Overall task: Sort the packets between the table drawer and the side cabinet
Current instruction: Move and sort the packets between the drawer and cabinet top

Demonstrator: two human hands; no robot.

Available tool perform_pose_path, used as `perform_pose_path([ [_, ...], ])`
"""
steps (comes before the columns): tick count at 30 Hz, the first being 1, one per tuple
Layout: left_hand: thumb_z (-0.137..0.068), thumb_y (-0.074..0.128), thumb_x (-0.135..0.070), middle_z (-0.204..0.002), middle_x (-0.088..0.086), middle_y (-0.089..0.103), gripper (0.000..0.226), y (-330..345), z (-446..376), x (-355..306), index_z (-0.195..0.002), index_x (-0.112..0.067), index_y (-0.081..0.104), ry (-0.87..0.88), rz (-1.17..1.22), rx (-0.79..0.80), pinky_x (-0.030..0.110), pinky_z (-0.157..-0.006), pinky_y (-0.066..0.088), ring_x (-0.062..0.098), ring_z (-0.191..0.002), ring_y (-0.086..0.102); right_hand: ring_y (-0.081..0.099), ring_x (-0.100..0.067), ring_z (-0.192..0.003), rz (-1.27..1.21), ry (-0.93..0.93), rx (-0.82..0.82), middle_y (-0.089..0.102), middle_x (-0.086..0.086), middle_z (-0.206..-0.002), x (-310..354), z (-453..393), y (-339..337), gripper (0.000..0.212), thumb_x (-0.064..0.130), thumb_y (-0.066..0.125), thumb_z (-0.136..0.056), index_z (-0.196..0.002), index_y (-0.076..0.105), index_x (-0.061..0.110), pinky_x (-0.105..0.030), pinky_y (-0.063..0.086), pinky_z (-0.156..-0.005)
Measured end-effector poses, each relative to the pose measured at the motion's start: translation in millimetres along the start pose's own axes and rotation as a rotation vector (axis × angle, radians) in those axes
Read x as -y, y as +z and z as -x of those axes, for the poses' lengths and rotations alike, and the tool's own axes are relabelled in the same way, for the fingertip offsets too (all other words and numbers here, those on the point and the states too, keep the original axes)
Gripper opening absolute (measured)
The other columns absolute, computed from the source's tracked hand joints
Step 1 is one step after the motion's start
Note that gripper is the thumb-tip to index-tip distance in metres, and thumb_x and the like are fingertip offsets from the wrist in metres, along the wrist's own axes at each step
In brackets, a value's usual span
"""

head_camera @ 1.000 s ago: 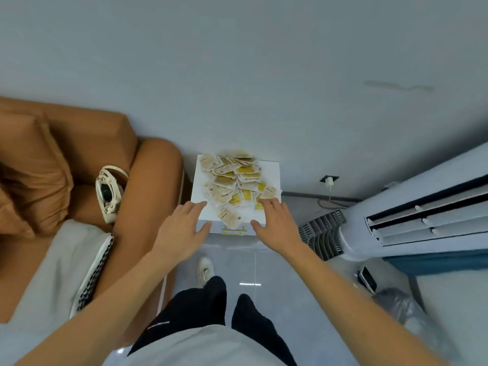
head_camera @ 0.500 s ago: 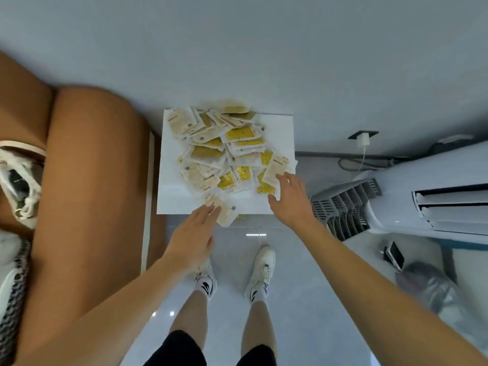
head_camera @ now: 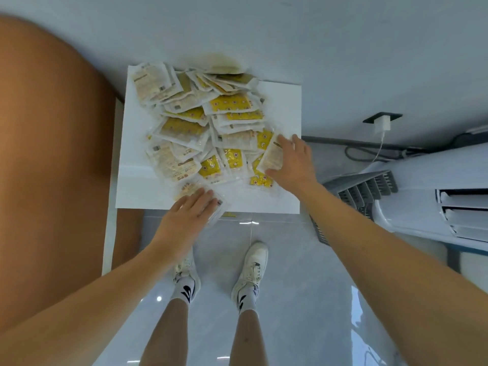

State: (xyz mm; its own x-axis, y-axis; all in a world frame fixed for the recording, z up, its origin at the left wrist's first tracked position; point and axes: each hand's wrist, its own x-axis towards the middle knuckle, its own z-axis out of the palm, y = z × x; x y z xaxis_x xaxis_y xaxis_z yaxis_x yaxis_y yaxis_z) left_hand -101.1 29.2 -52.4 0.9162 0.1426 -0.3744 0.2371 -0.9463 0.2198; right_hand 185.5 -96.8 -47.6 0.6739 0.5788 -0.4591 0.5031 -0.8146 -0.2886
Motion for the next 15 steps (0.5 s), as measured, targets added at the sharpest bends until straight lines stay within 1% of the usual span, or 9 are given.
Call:
perform_pose_path([
  [2,-0.056,0.080,0.009,-0.153,0.012,0.046,0.093,0,-4,3,-0.144,-0.007,0.052,0.014,-0.009,-0.018,0.049,-0.107,0.046,0.034,-0.142,0.043,0.019,-0.036,-0.147,0.008,0.005,-0.026,0.023,-0.012,-0.159,0,-2,1,0.102,0.046,0.083,-0.076,-0.157,0.024,0.025,-0.051,0.033,-0.114],
  [4,-0.058,0.078,0.008,-0.150,0.011,0.049,0.089,-2,-7,4,-0.142,-0.009,0.054,0.025,0.007,-0.031,0.047,-0.106,0.047,0.033,-0.140,0.046,0.029,-0.034,-0.137,0.033,0.020,-0.047,0.030,-0.012,-0.149,0,-3,-1,0.108,0.049,0.086,-0.072,-0.156,0.024,0.023,-0.047,0.038,-0.109],
  [6,-0.065,0.077,0.003,-0.147,0.008,0.050,0.083,-5,-9,4,-0.143,-0.012,0.053,0.034,0.019,-0.057,0.043,-0.106,0.045,0.030,-0.137,0.047,0.033,-0.033,-0.130,0.087,0.033,-0.044,0.034,-0.012,-0.142,1,-4,-4,0.112,0.055,0.088,-0.066,-0.154,0.027,0.021,-0.045,0.038,-0.106],
  [9,-0.079,0.069,-0.004,-0.136,0.003,0.056,0.063,-10,-15,-1,-0.139,-0.016,0.056,0.054,0.034,-0.143,0.040,-0.103,0.044,0.026,-0.128,0.053,0.036,-0.034,-0.126,0.114,0.057,-0.023,0.038,-0.012,-0.139,2,-6,-6,0.110,0.058,0.089,-0.062,-0.147,0.034,0.017,-0.043,0.036,-0.106],
  [12,-0.077,0.071,0.002,-0.121,0.001,0.061,0.056,-14,-24,-5,-0.128,-0.017,0.062,0.059,0.087,-0.216,0.038,-0.092,0.046,0.026,-0.113,0.059,0.037,-0.033,-0.122,0.070,0.073,-0.022,0.035,-0.013,-0.136,3,-8,-5,0.107,0.057,0.093,-0.056,-0.139,0.039,0.015,-0.039,0.035,-0.105],
  [15,-0.077,0.073,0.005,-0.111,0.000,0.064,0.051,-23,-35,-13,-0.123,-0.017,0.063,-0.012,0.156,-0.282,0.036,-0.073,0.047,0.025,-0.094,0.063,0.035,-0.031,-0.120,0.055,0.075,-0.016,0.035,-0.012,-0.132,3,-8,-7,0.100,0.055,0.094,-0.054,-0.130,0.040,0.018,-0.037,0.035,-0.102],
])
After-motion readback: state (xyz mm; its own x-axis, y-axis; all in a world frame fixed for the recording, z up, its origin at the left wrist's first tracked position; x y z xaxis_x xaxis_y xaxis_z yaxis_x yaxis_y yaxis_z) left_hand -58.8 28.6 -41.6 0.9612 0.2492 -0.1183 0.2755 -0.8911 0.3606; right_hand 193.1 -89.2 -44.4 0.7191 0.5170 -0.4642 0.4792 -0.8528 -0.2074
